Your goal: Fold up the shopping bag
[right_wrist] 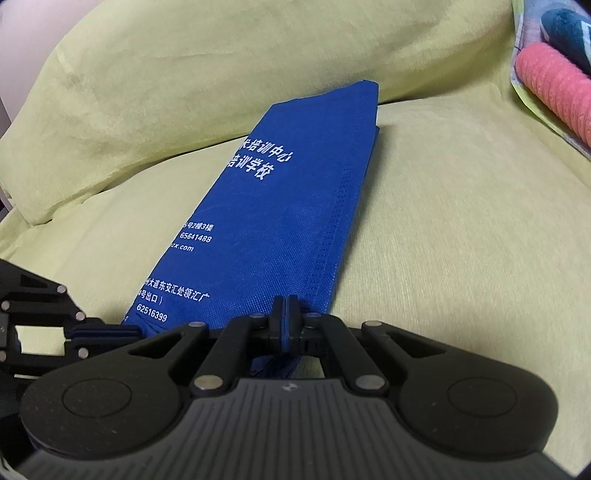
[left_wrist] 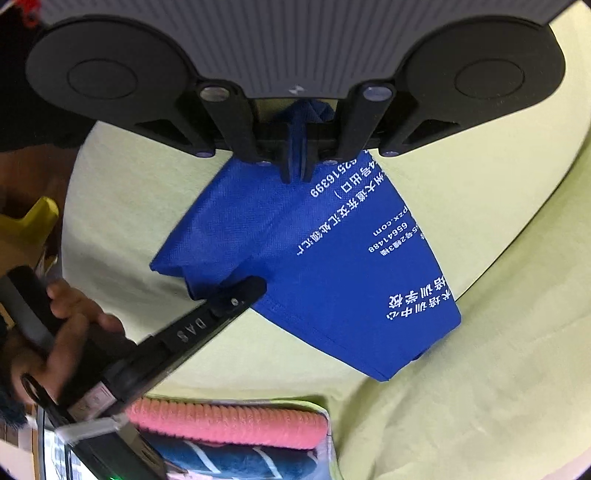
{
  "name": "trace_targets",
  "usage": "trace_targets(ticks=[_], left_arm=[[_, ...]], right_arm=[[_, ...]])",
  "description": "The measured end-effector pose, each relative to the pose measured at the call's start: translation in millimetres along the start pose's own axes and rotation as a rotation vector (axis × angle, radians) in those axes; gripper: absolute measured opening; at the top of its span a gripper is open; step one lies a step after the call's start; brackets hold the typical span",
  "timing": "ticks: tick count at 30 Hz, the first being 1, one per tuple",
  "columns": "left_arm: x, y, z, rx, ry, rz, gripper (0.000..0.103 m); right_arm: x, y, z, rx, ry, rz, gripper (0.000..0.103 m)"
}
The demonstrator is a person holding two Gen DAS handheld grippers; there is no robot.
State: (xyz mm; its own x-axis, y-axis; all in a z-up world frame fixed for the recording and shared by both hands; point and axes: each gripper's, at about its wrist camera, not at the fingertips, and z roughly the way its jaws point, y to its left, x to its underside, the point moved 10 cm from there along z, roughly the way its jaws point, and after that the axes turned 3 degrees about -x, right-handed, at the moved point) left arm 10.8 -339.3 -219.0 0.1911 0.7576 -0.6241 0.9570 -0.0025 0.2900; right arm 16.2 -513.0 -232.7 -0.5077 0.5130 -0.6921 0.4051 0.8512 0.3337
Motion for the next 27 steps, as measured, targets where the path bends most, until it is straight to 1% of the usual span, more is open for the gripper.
trace_targets(ticks=[3, 4, 5, 6, 7, 10, 12, 15, 16, 17, 19, 20, 22, 23, 24, 27], left_arm=[[0.4, 0.6, 3.1, 0.009, -0.003, 0.004, 0.0], [0.6, -0.2, 3.1, 0.007, -0.005, 0.021, 0.0], [0.7, -1.0, 3.0, 0.005, -0.005, 0.035, 0.0], [0.8, -1.8, 3.1, 0.004, -0.005, 0.045, 0.0], [0.8, -2.5, 3.2, 0.002, -0.005, 0.055, 0.0], [0.3, -3.9, 4.5, 0.002, -0.006, 0.066, 0.0], [-1.5, -5.5, 5.9, 0.001, -0.006, 0.074, 0.0], [-1.5, -8.3, 5.0, -0.008, -0.015, 0.117, 0.0], [-1.3, -9.8, 4.3, -0.014, -0.02, 0.14, 0.0], [0.0, -11.9, 2.4, -0.027, -0.029, 0.182, 0.0], [5.0, -17.1, -5.2, -0.064, -0.052, 0.301, 0.0], [8.9, -19.1, -12.1, -0.081, -0.068, 0.354, 0.003], [18.3, -22.9, -27.3, -0.098, -0.099, 0.448, 0.025], [23.9, -24.9, -34.3, -0.11, -0.112, 0.497, 0.03], [29.7, -27.0, -38.5, -0.129, -0.12, 0.554, 0.034], [44.4, -33.7, -37.9, -0.182, -0.115, 0.718, 0.034]], right_arm=[[-3.1, 5.0, -5.7, 0.042, 0.017, -0.046, 0.0], [-4.4, 8.3, -10.7, 0.06, 0.012, -0.066, 0.008], [-5.6, 14.1, -18.0, 0.067, -0.01, -0.095, 0.01], [-5.9, 21.8, -26.2, 0.065, -0.035, -0.127, 0.01], [-4.0, 33.7, -34.8, 0.039, -0.058, -0.169, 0.01], [11.7, 71.5, -47.9, -0.02, -0.082, -0.303, 0.008], [26.7, 83.5, -40.3, 0.014, -0.05, -0.383, 0.009], [45.0, 76.3, -20.9, 0.072, 0.008, -0.387, 0.009], [44.4, 74.2, -20.4, 0.071, 0.003, -0.368, 0.009], [43.9, 72.2, -20.0, 0.069, -0.003, -0.348, 0.009], [41.6, 71.3, -19.1, 0.068, 0.018, -0.33, 0.009], [41.9, 71.5, -18.9, 0.068, 0.022, -0.338, 0.009], [42.2, 70.6, -18.9, 0.064, 0.024, -0.336, 0.009], [42.2, 69.5, -19.2, 0.06, 0.023, -0.327, 0.009], [42.2, 68.5, -19.4, 0.055, 0.022, -0.319, 0.009], [40.5, 65.9, -16.9, 0.051, 0.017, -0.309, 0.009]])
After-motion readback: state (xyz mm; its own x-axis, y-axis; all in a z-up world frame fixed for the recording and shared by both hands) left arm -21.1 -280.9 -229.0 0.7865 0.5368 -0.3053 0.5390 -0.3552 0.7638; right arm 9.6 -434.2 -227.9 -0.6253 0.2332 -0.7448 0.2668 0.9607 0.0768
